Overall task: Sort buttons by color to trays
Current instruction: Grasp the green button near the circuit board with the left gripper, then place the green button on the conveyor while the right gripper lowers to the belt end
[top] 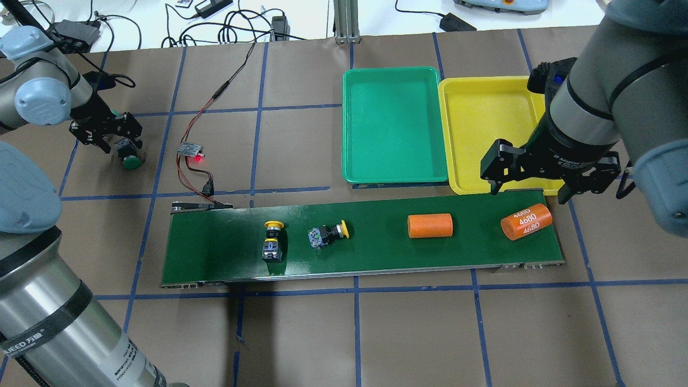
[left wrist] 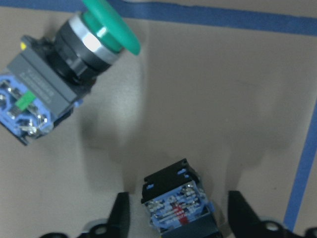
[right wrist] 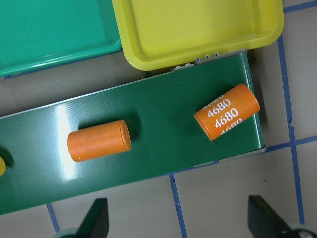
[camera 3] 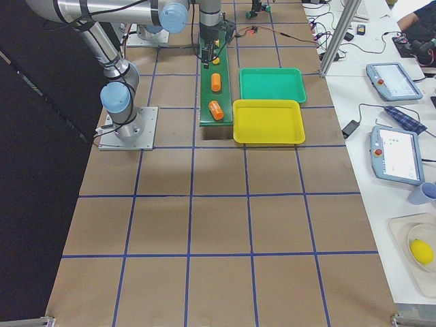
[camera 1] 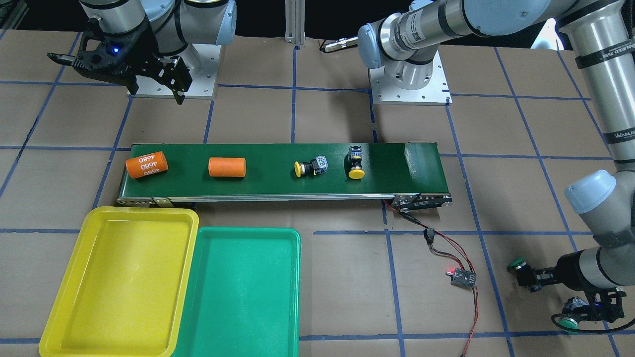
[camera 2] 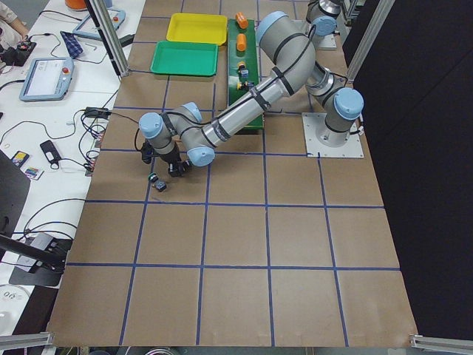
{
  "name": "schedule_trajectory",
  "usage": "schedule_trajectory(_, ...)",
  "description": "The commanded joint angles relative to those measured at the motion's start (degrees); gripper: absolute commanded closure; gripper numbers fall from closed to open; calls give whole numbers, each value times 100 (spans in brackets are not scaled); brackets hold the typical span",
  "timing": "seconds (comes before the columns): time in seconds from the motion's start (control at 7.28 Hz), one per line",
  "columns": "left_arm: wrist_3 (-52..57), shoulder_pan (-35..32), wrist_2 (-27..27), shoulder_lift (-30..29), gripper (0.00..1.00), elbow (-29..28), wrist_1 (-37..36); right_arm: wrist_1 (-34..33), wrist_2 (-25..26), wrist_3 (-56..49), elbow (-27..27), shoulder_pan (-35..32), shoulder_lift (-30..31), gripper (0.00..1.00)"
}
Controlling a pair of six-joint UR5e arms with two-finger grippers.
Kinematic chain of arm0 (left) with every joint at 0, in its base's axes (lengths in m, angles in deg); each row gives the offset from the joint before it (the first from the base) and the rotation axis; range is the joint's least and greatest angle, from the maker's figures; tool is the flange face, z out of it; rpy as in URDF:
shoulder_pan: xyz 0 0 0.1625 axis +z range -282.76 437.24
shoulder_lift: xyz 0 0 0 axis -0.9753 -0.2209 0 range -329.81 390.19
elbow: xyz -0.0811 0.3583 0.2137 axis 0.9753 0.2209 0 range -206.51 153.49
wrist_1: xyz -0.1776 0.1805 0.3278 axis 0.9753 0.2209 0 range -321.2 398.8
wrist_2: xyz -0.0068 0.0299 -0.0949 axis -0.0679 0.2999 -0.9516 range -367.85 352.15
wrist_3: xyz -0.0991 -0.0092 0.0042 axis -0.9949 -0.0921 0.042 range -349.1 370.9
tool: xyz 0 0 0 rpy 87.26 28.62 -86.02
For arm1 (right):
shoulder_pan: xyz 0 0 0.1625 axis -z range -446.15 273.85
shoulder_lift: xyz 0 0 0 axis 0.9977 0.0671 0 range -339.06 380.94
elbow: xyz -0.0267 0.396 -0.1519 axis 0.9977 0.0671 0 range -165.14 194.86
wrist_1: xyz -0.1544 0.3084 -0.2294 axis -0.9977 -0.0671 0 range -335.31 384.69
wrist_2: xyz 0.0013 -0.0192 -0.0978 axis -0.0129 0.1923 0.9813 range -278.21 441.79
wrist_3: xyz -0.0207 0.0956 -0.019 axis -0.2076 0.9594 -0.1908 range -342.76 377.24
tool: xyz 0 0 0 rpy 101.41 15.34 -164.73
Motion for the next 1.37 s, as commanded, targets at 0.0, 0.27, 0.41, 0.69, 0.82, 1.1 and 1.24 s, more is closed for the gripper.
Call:
schedule_trajectory(0.0, 51, -17, -62, 348, 100, 319, 155, -303, -1, -7, -4, 0, -260, 0)
schedule_trajectory(0.27, 78, -288, -219, 1548, 100, 1195, 742, -320, 34, -42, -4, 0, -260, 0)
schedule_trajectory(0.41, -78, -533, -420, 2234, 100, 1888, 832, -329, 52, 1, -4, 0, -260, 0)
schedule_trajectory(0.69, -963, -1278, -484, 3458, 100, 3173, 694, -303, 8, 10, -4, 0, -251, 0)
schedule_trajectory(0.82, -1594, -2075, -414, 3802, 100, 3448, 675, -320, -1, 71, -4, 0, -234, 0)
schedule_trajectory(1.1, -1662, -2994, -203, 3710, 100, 3957, -373, -320, -19, 1994, -65, -52, -268, 0)
schedule_trajectory(1.24, -1645, -2962, -185, 3691, 100, 4169, -501, -329, -27, 2423, -205, -79, -269, 0)
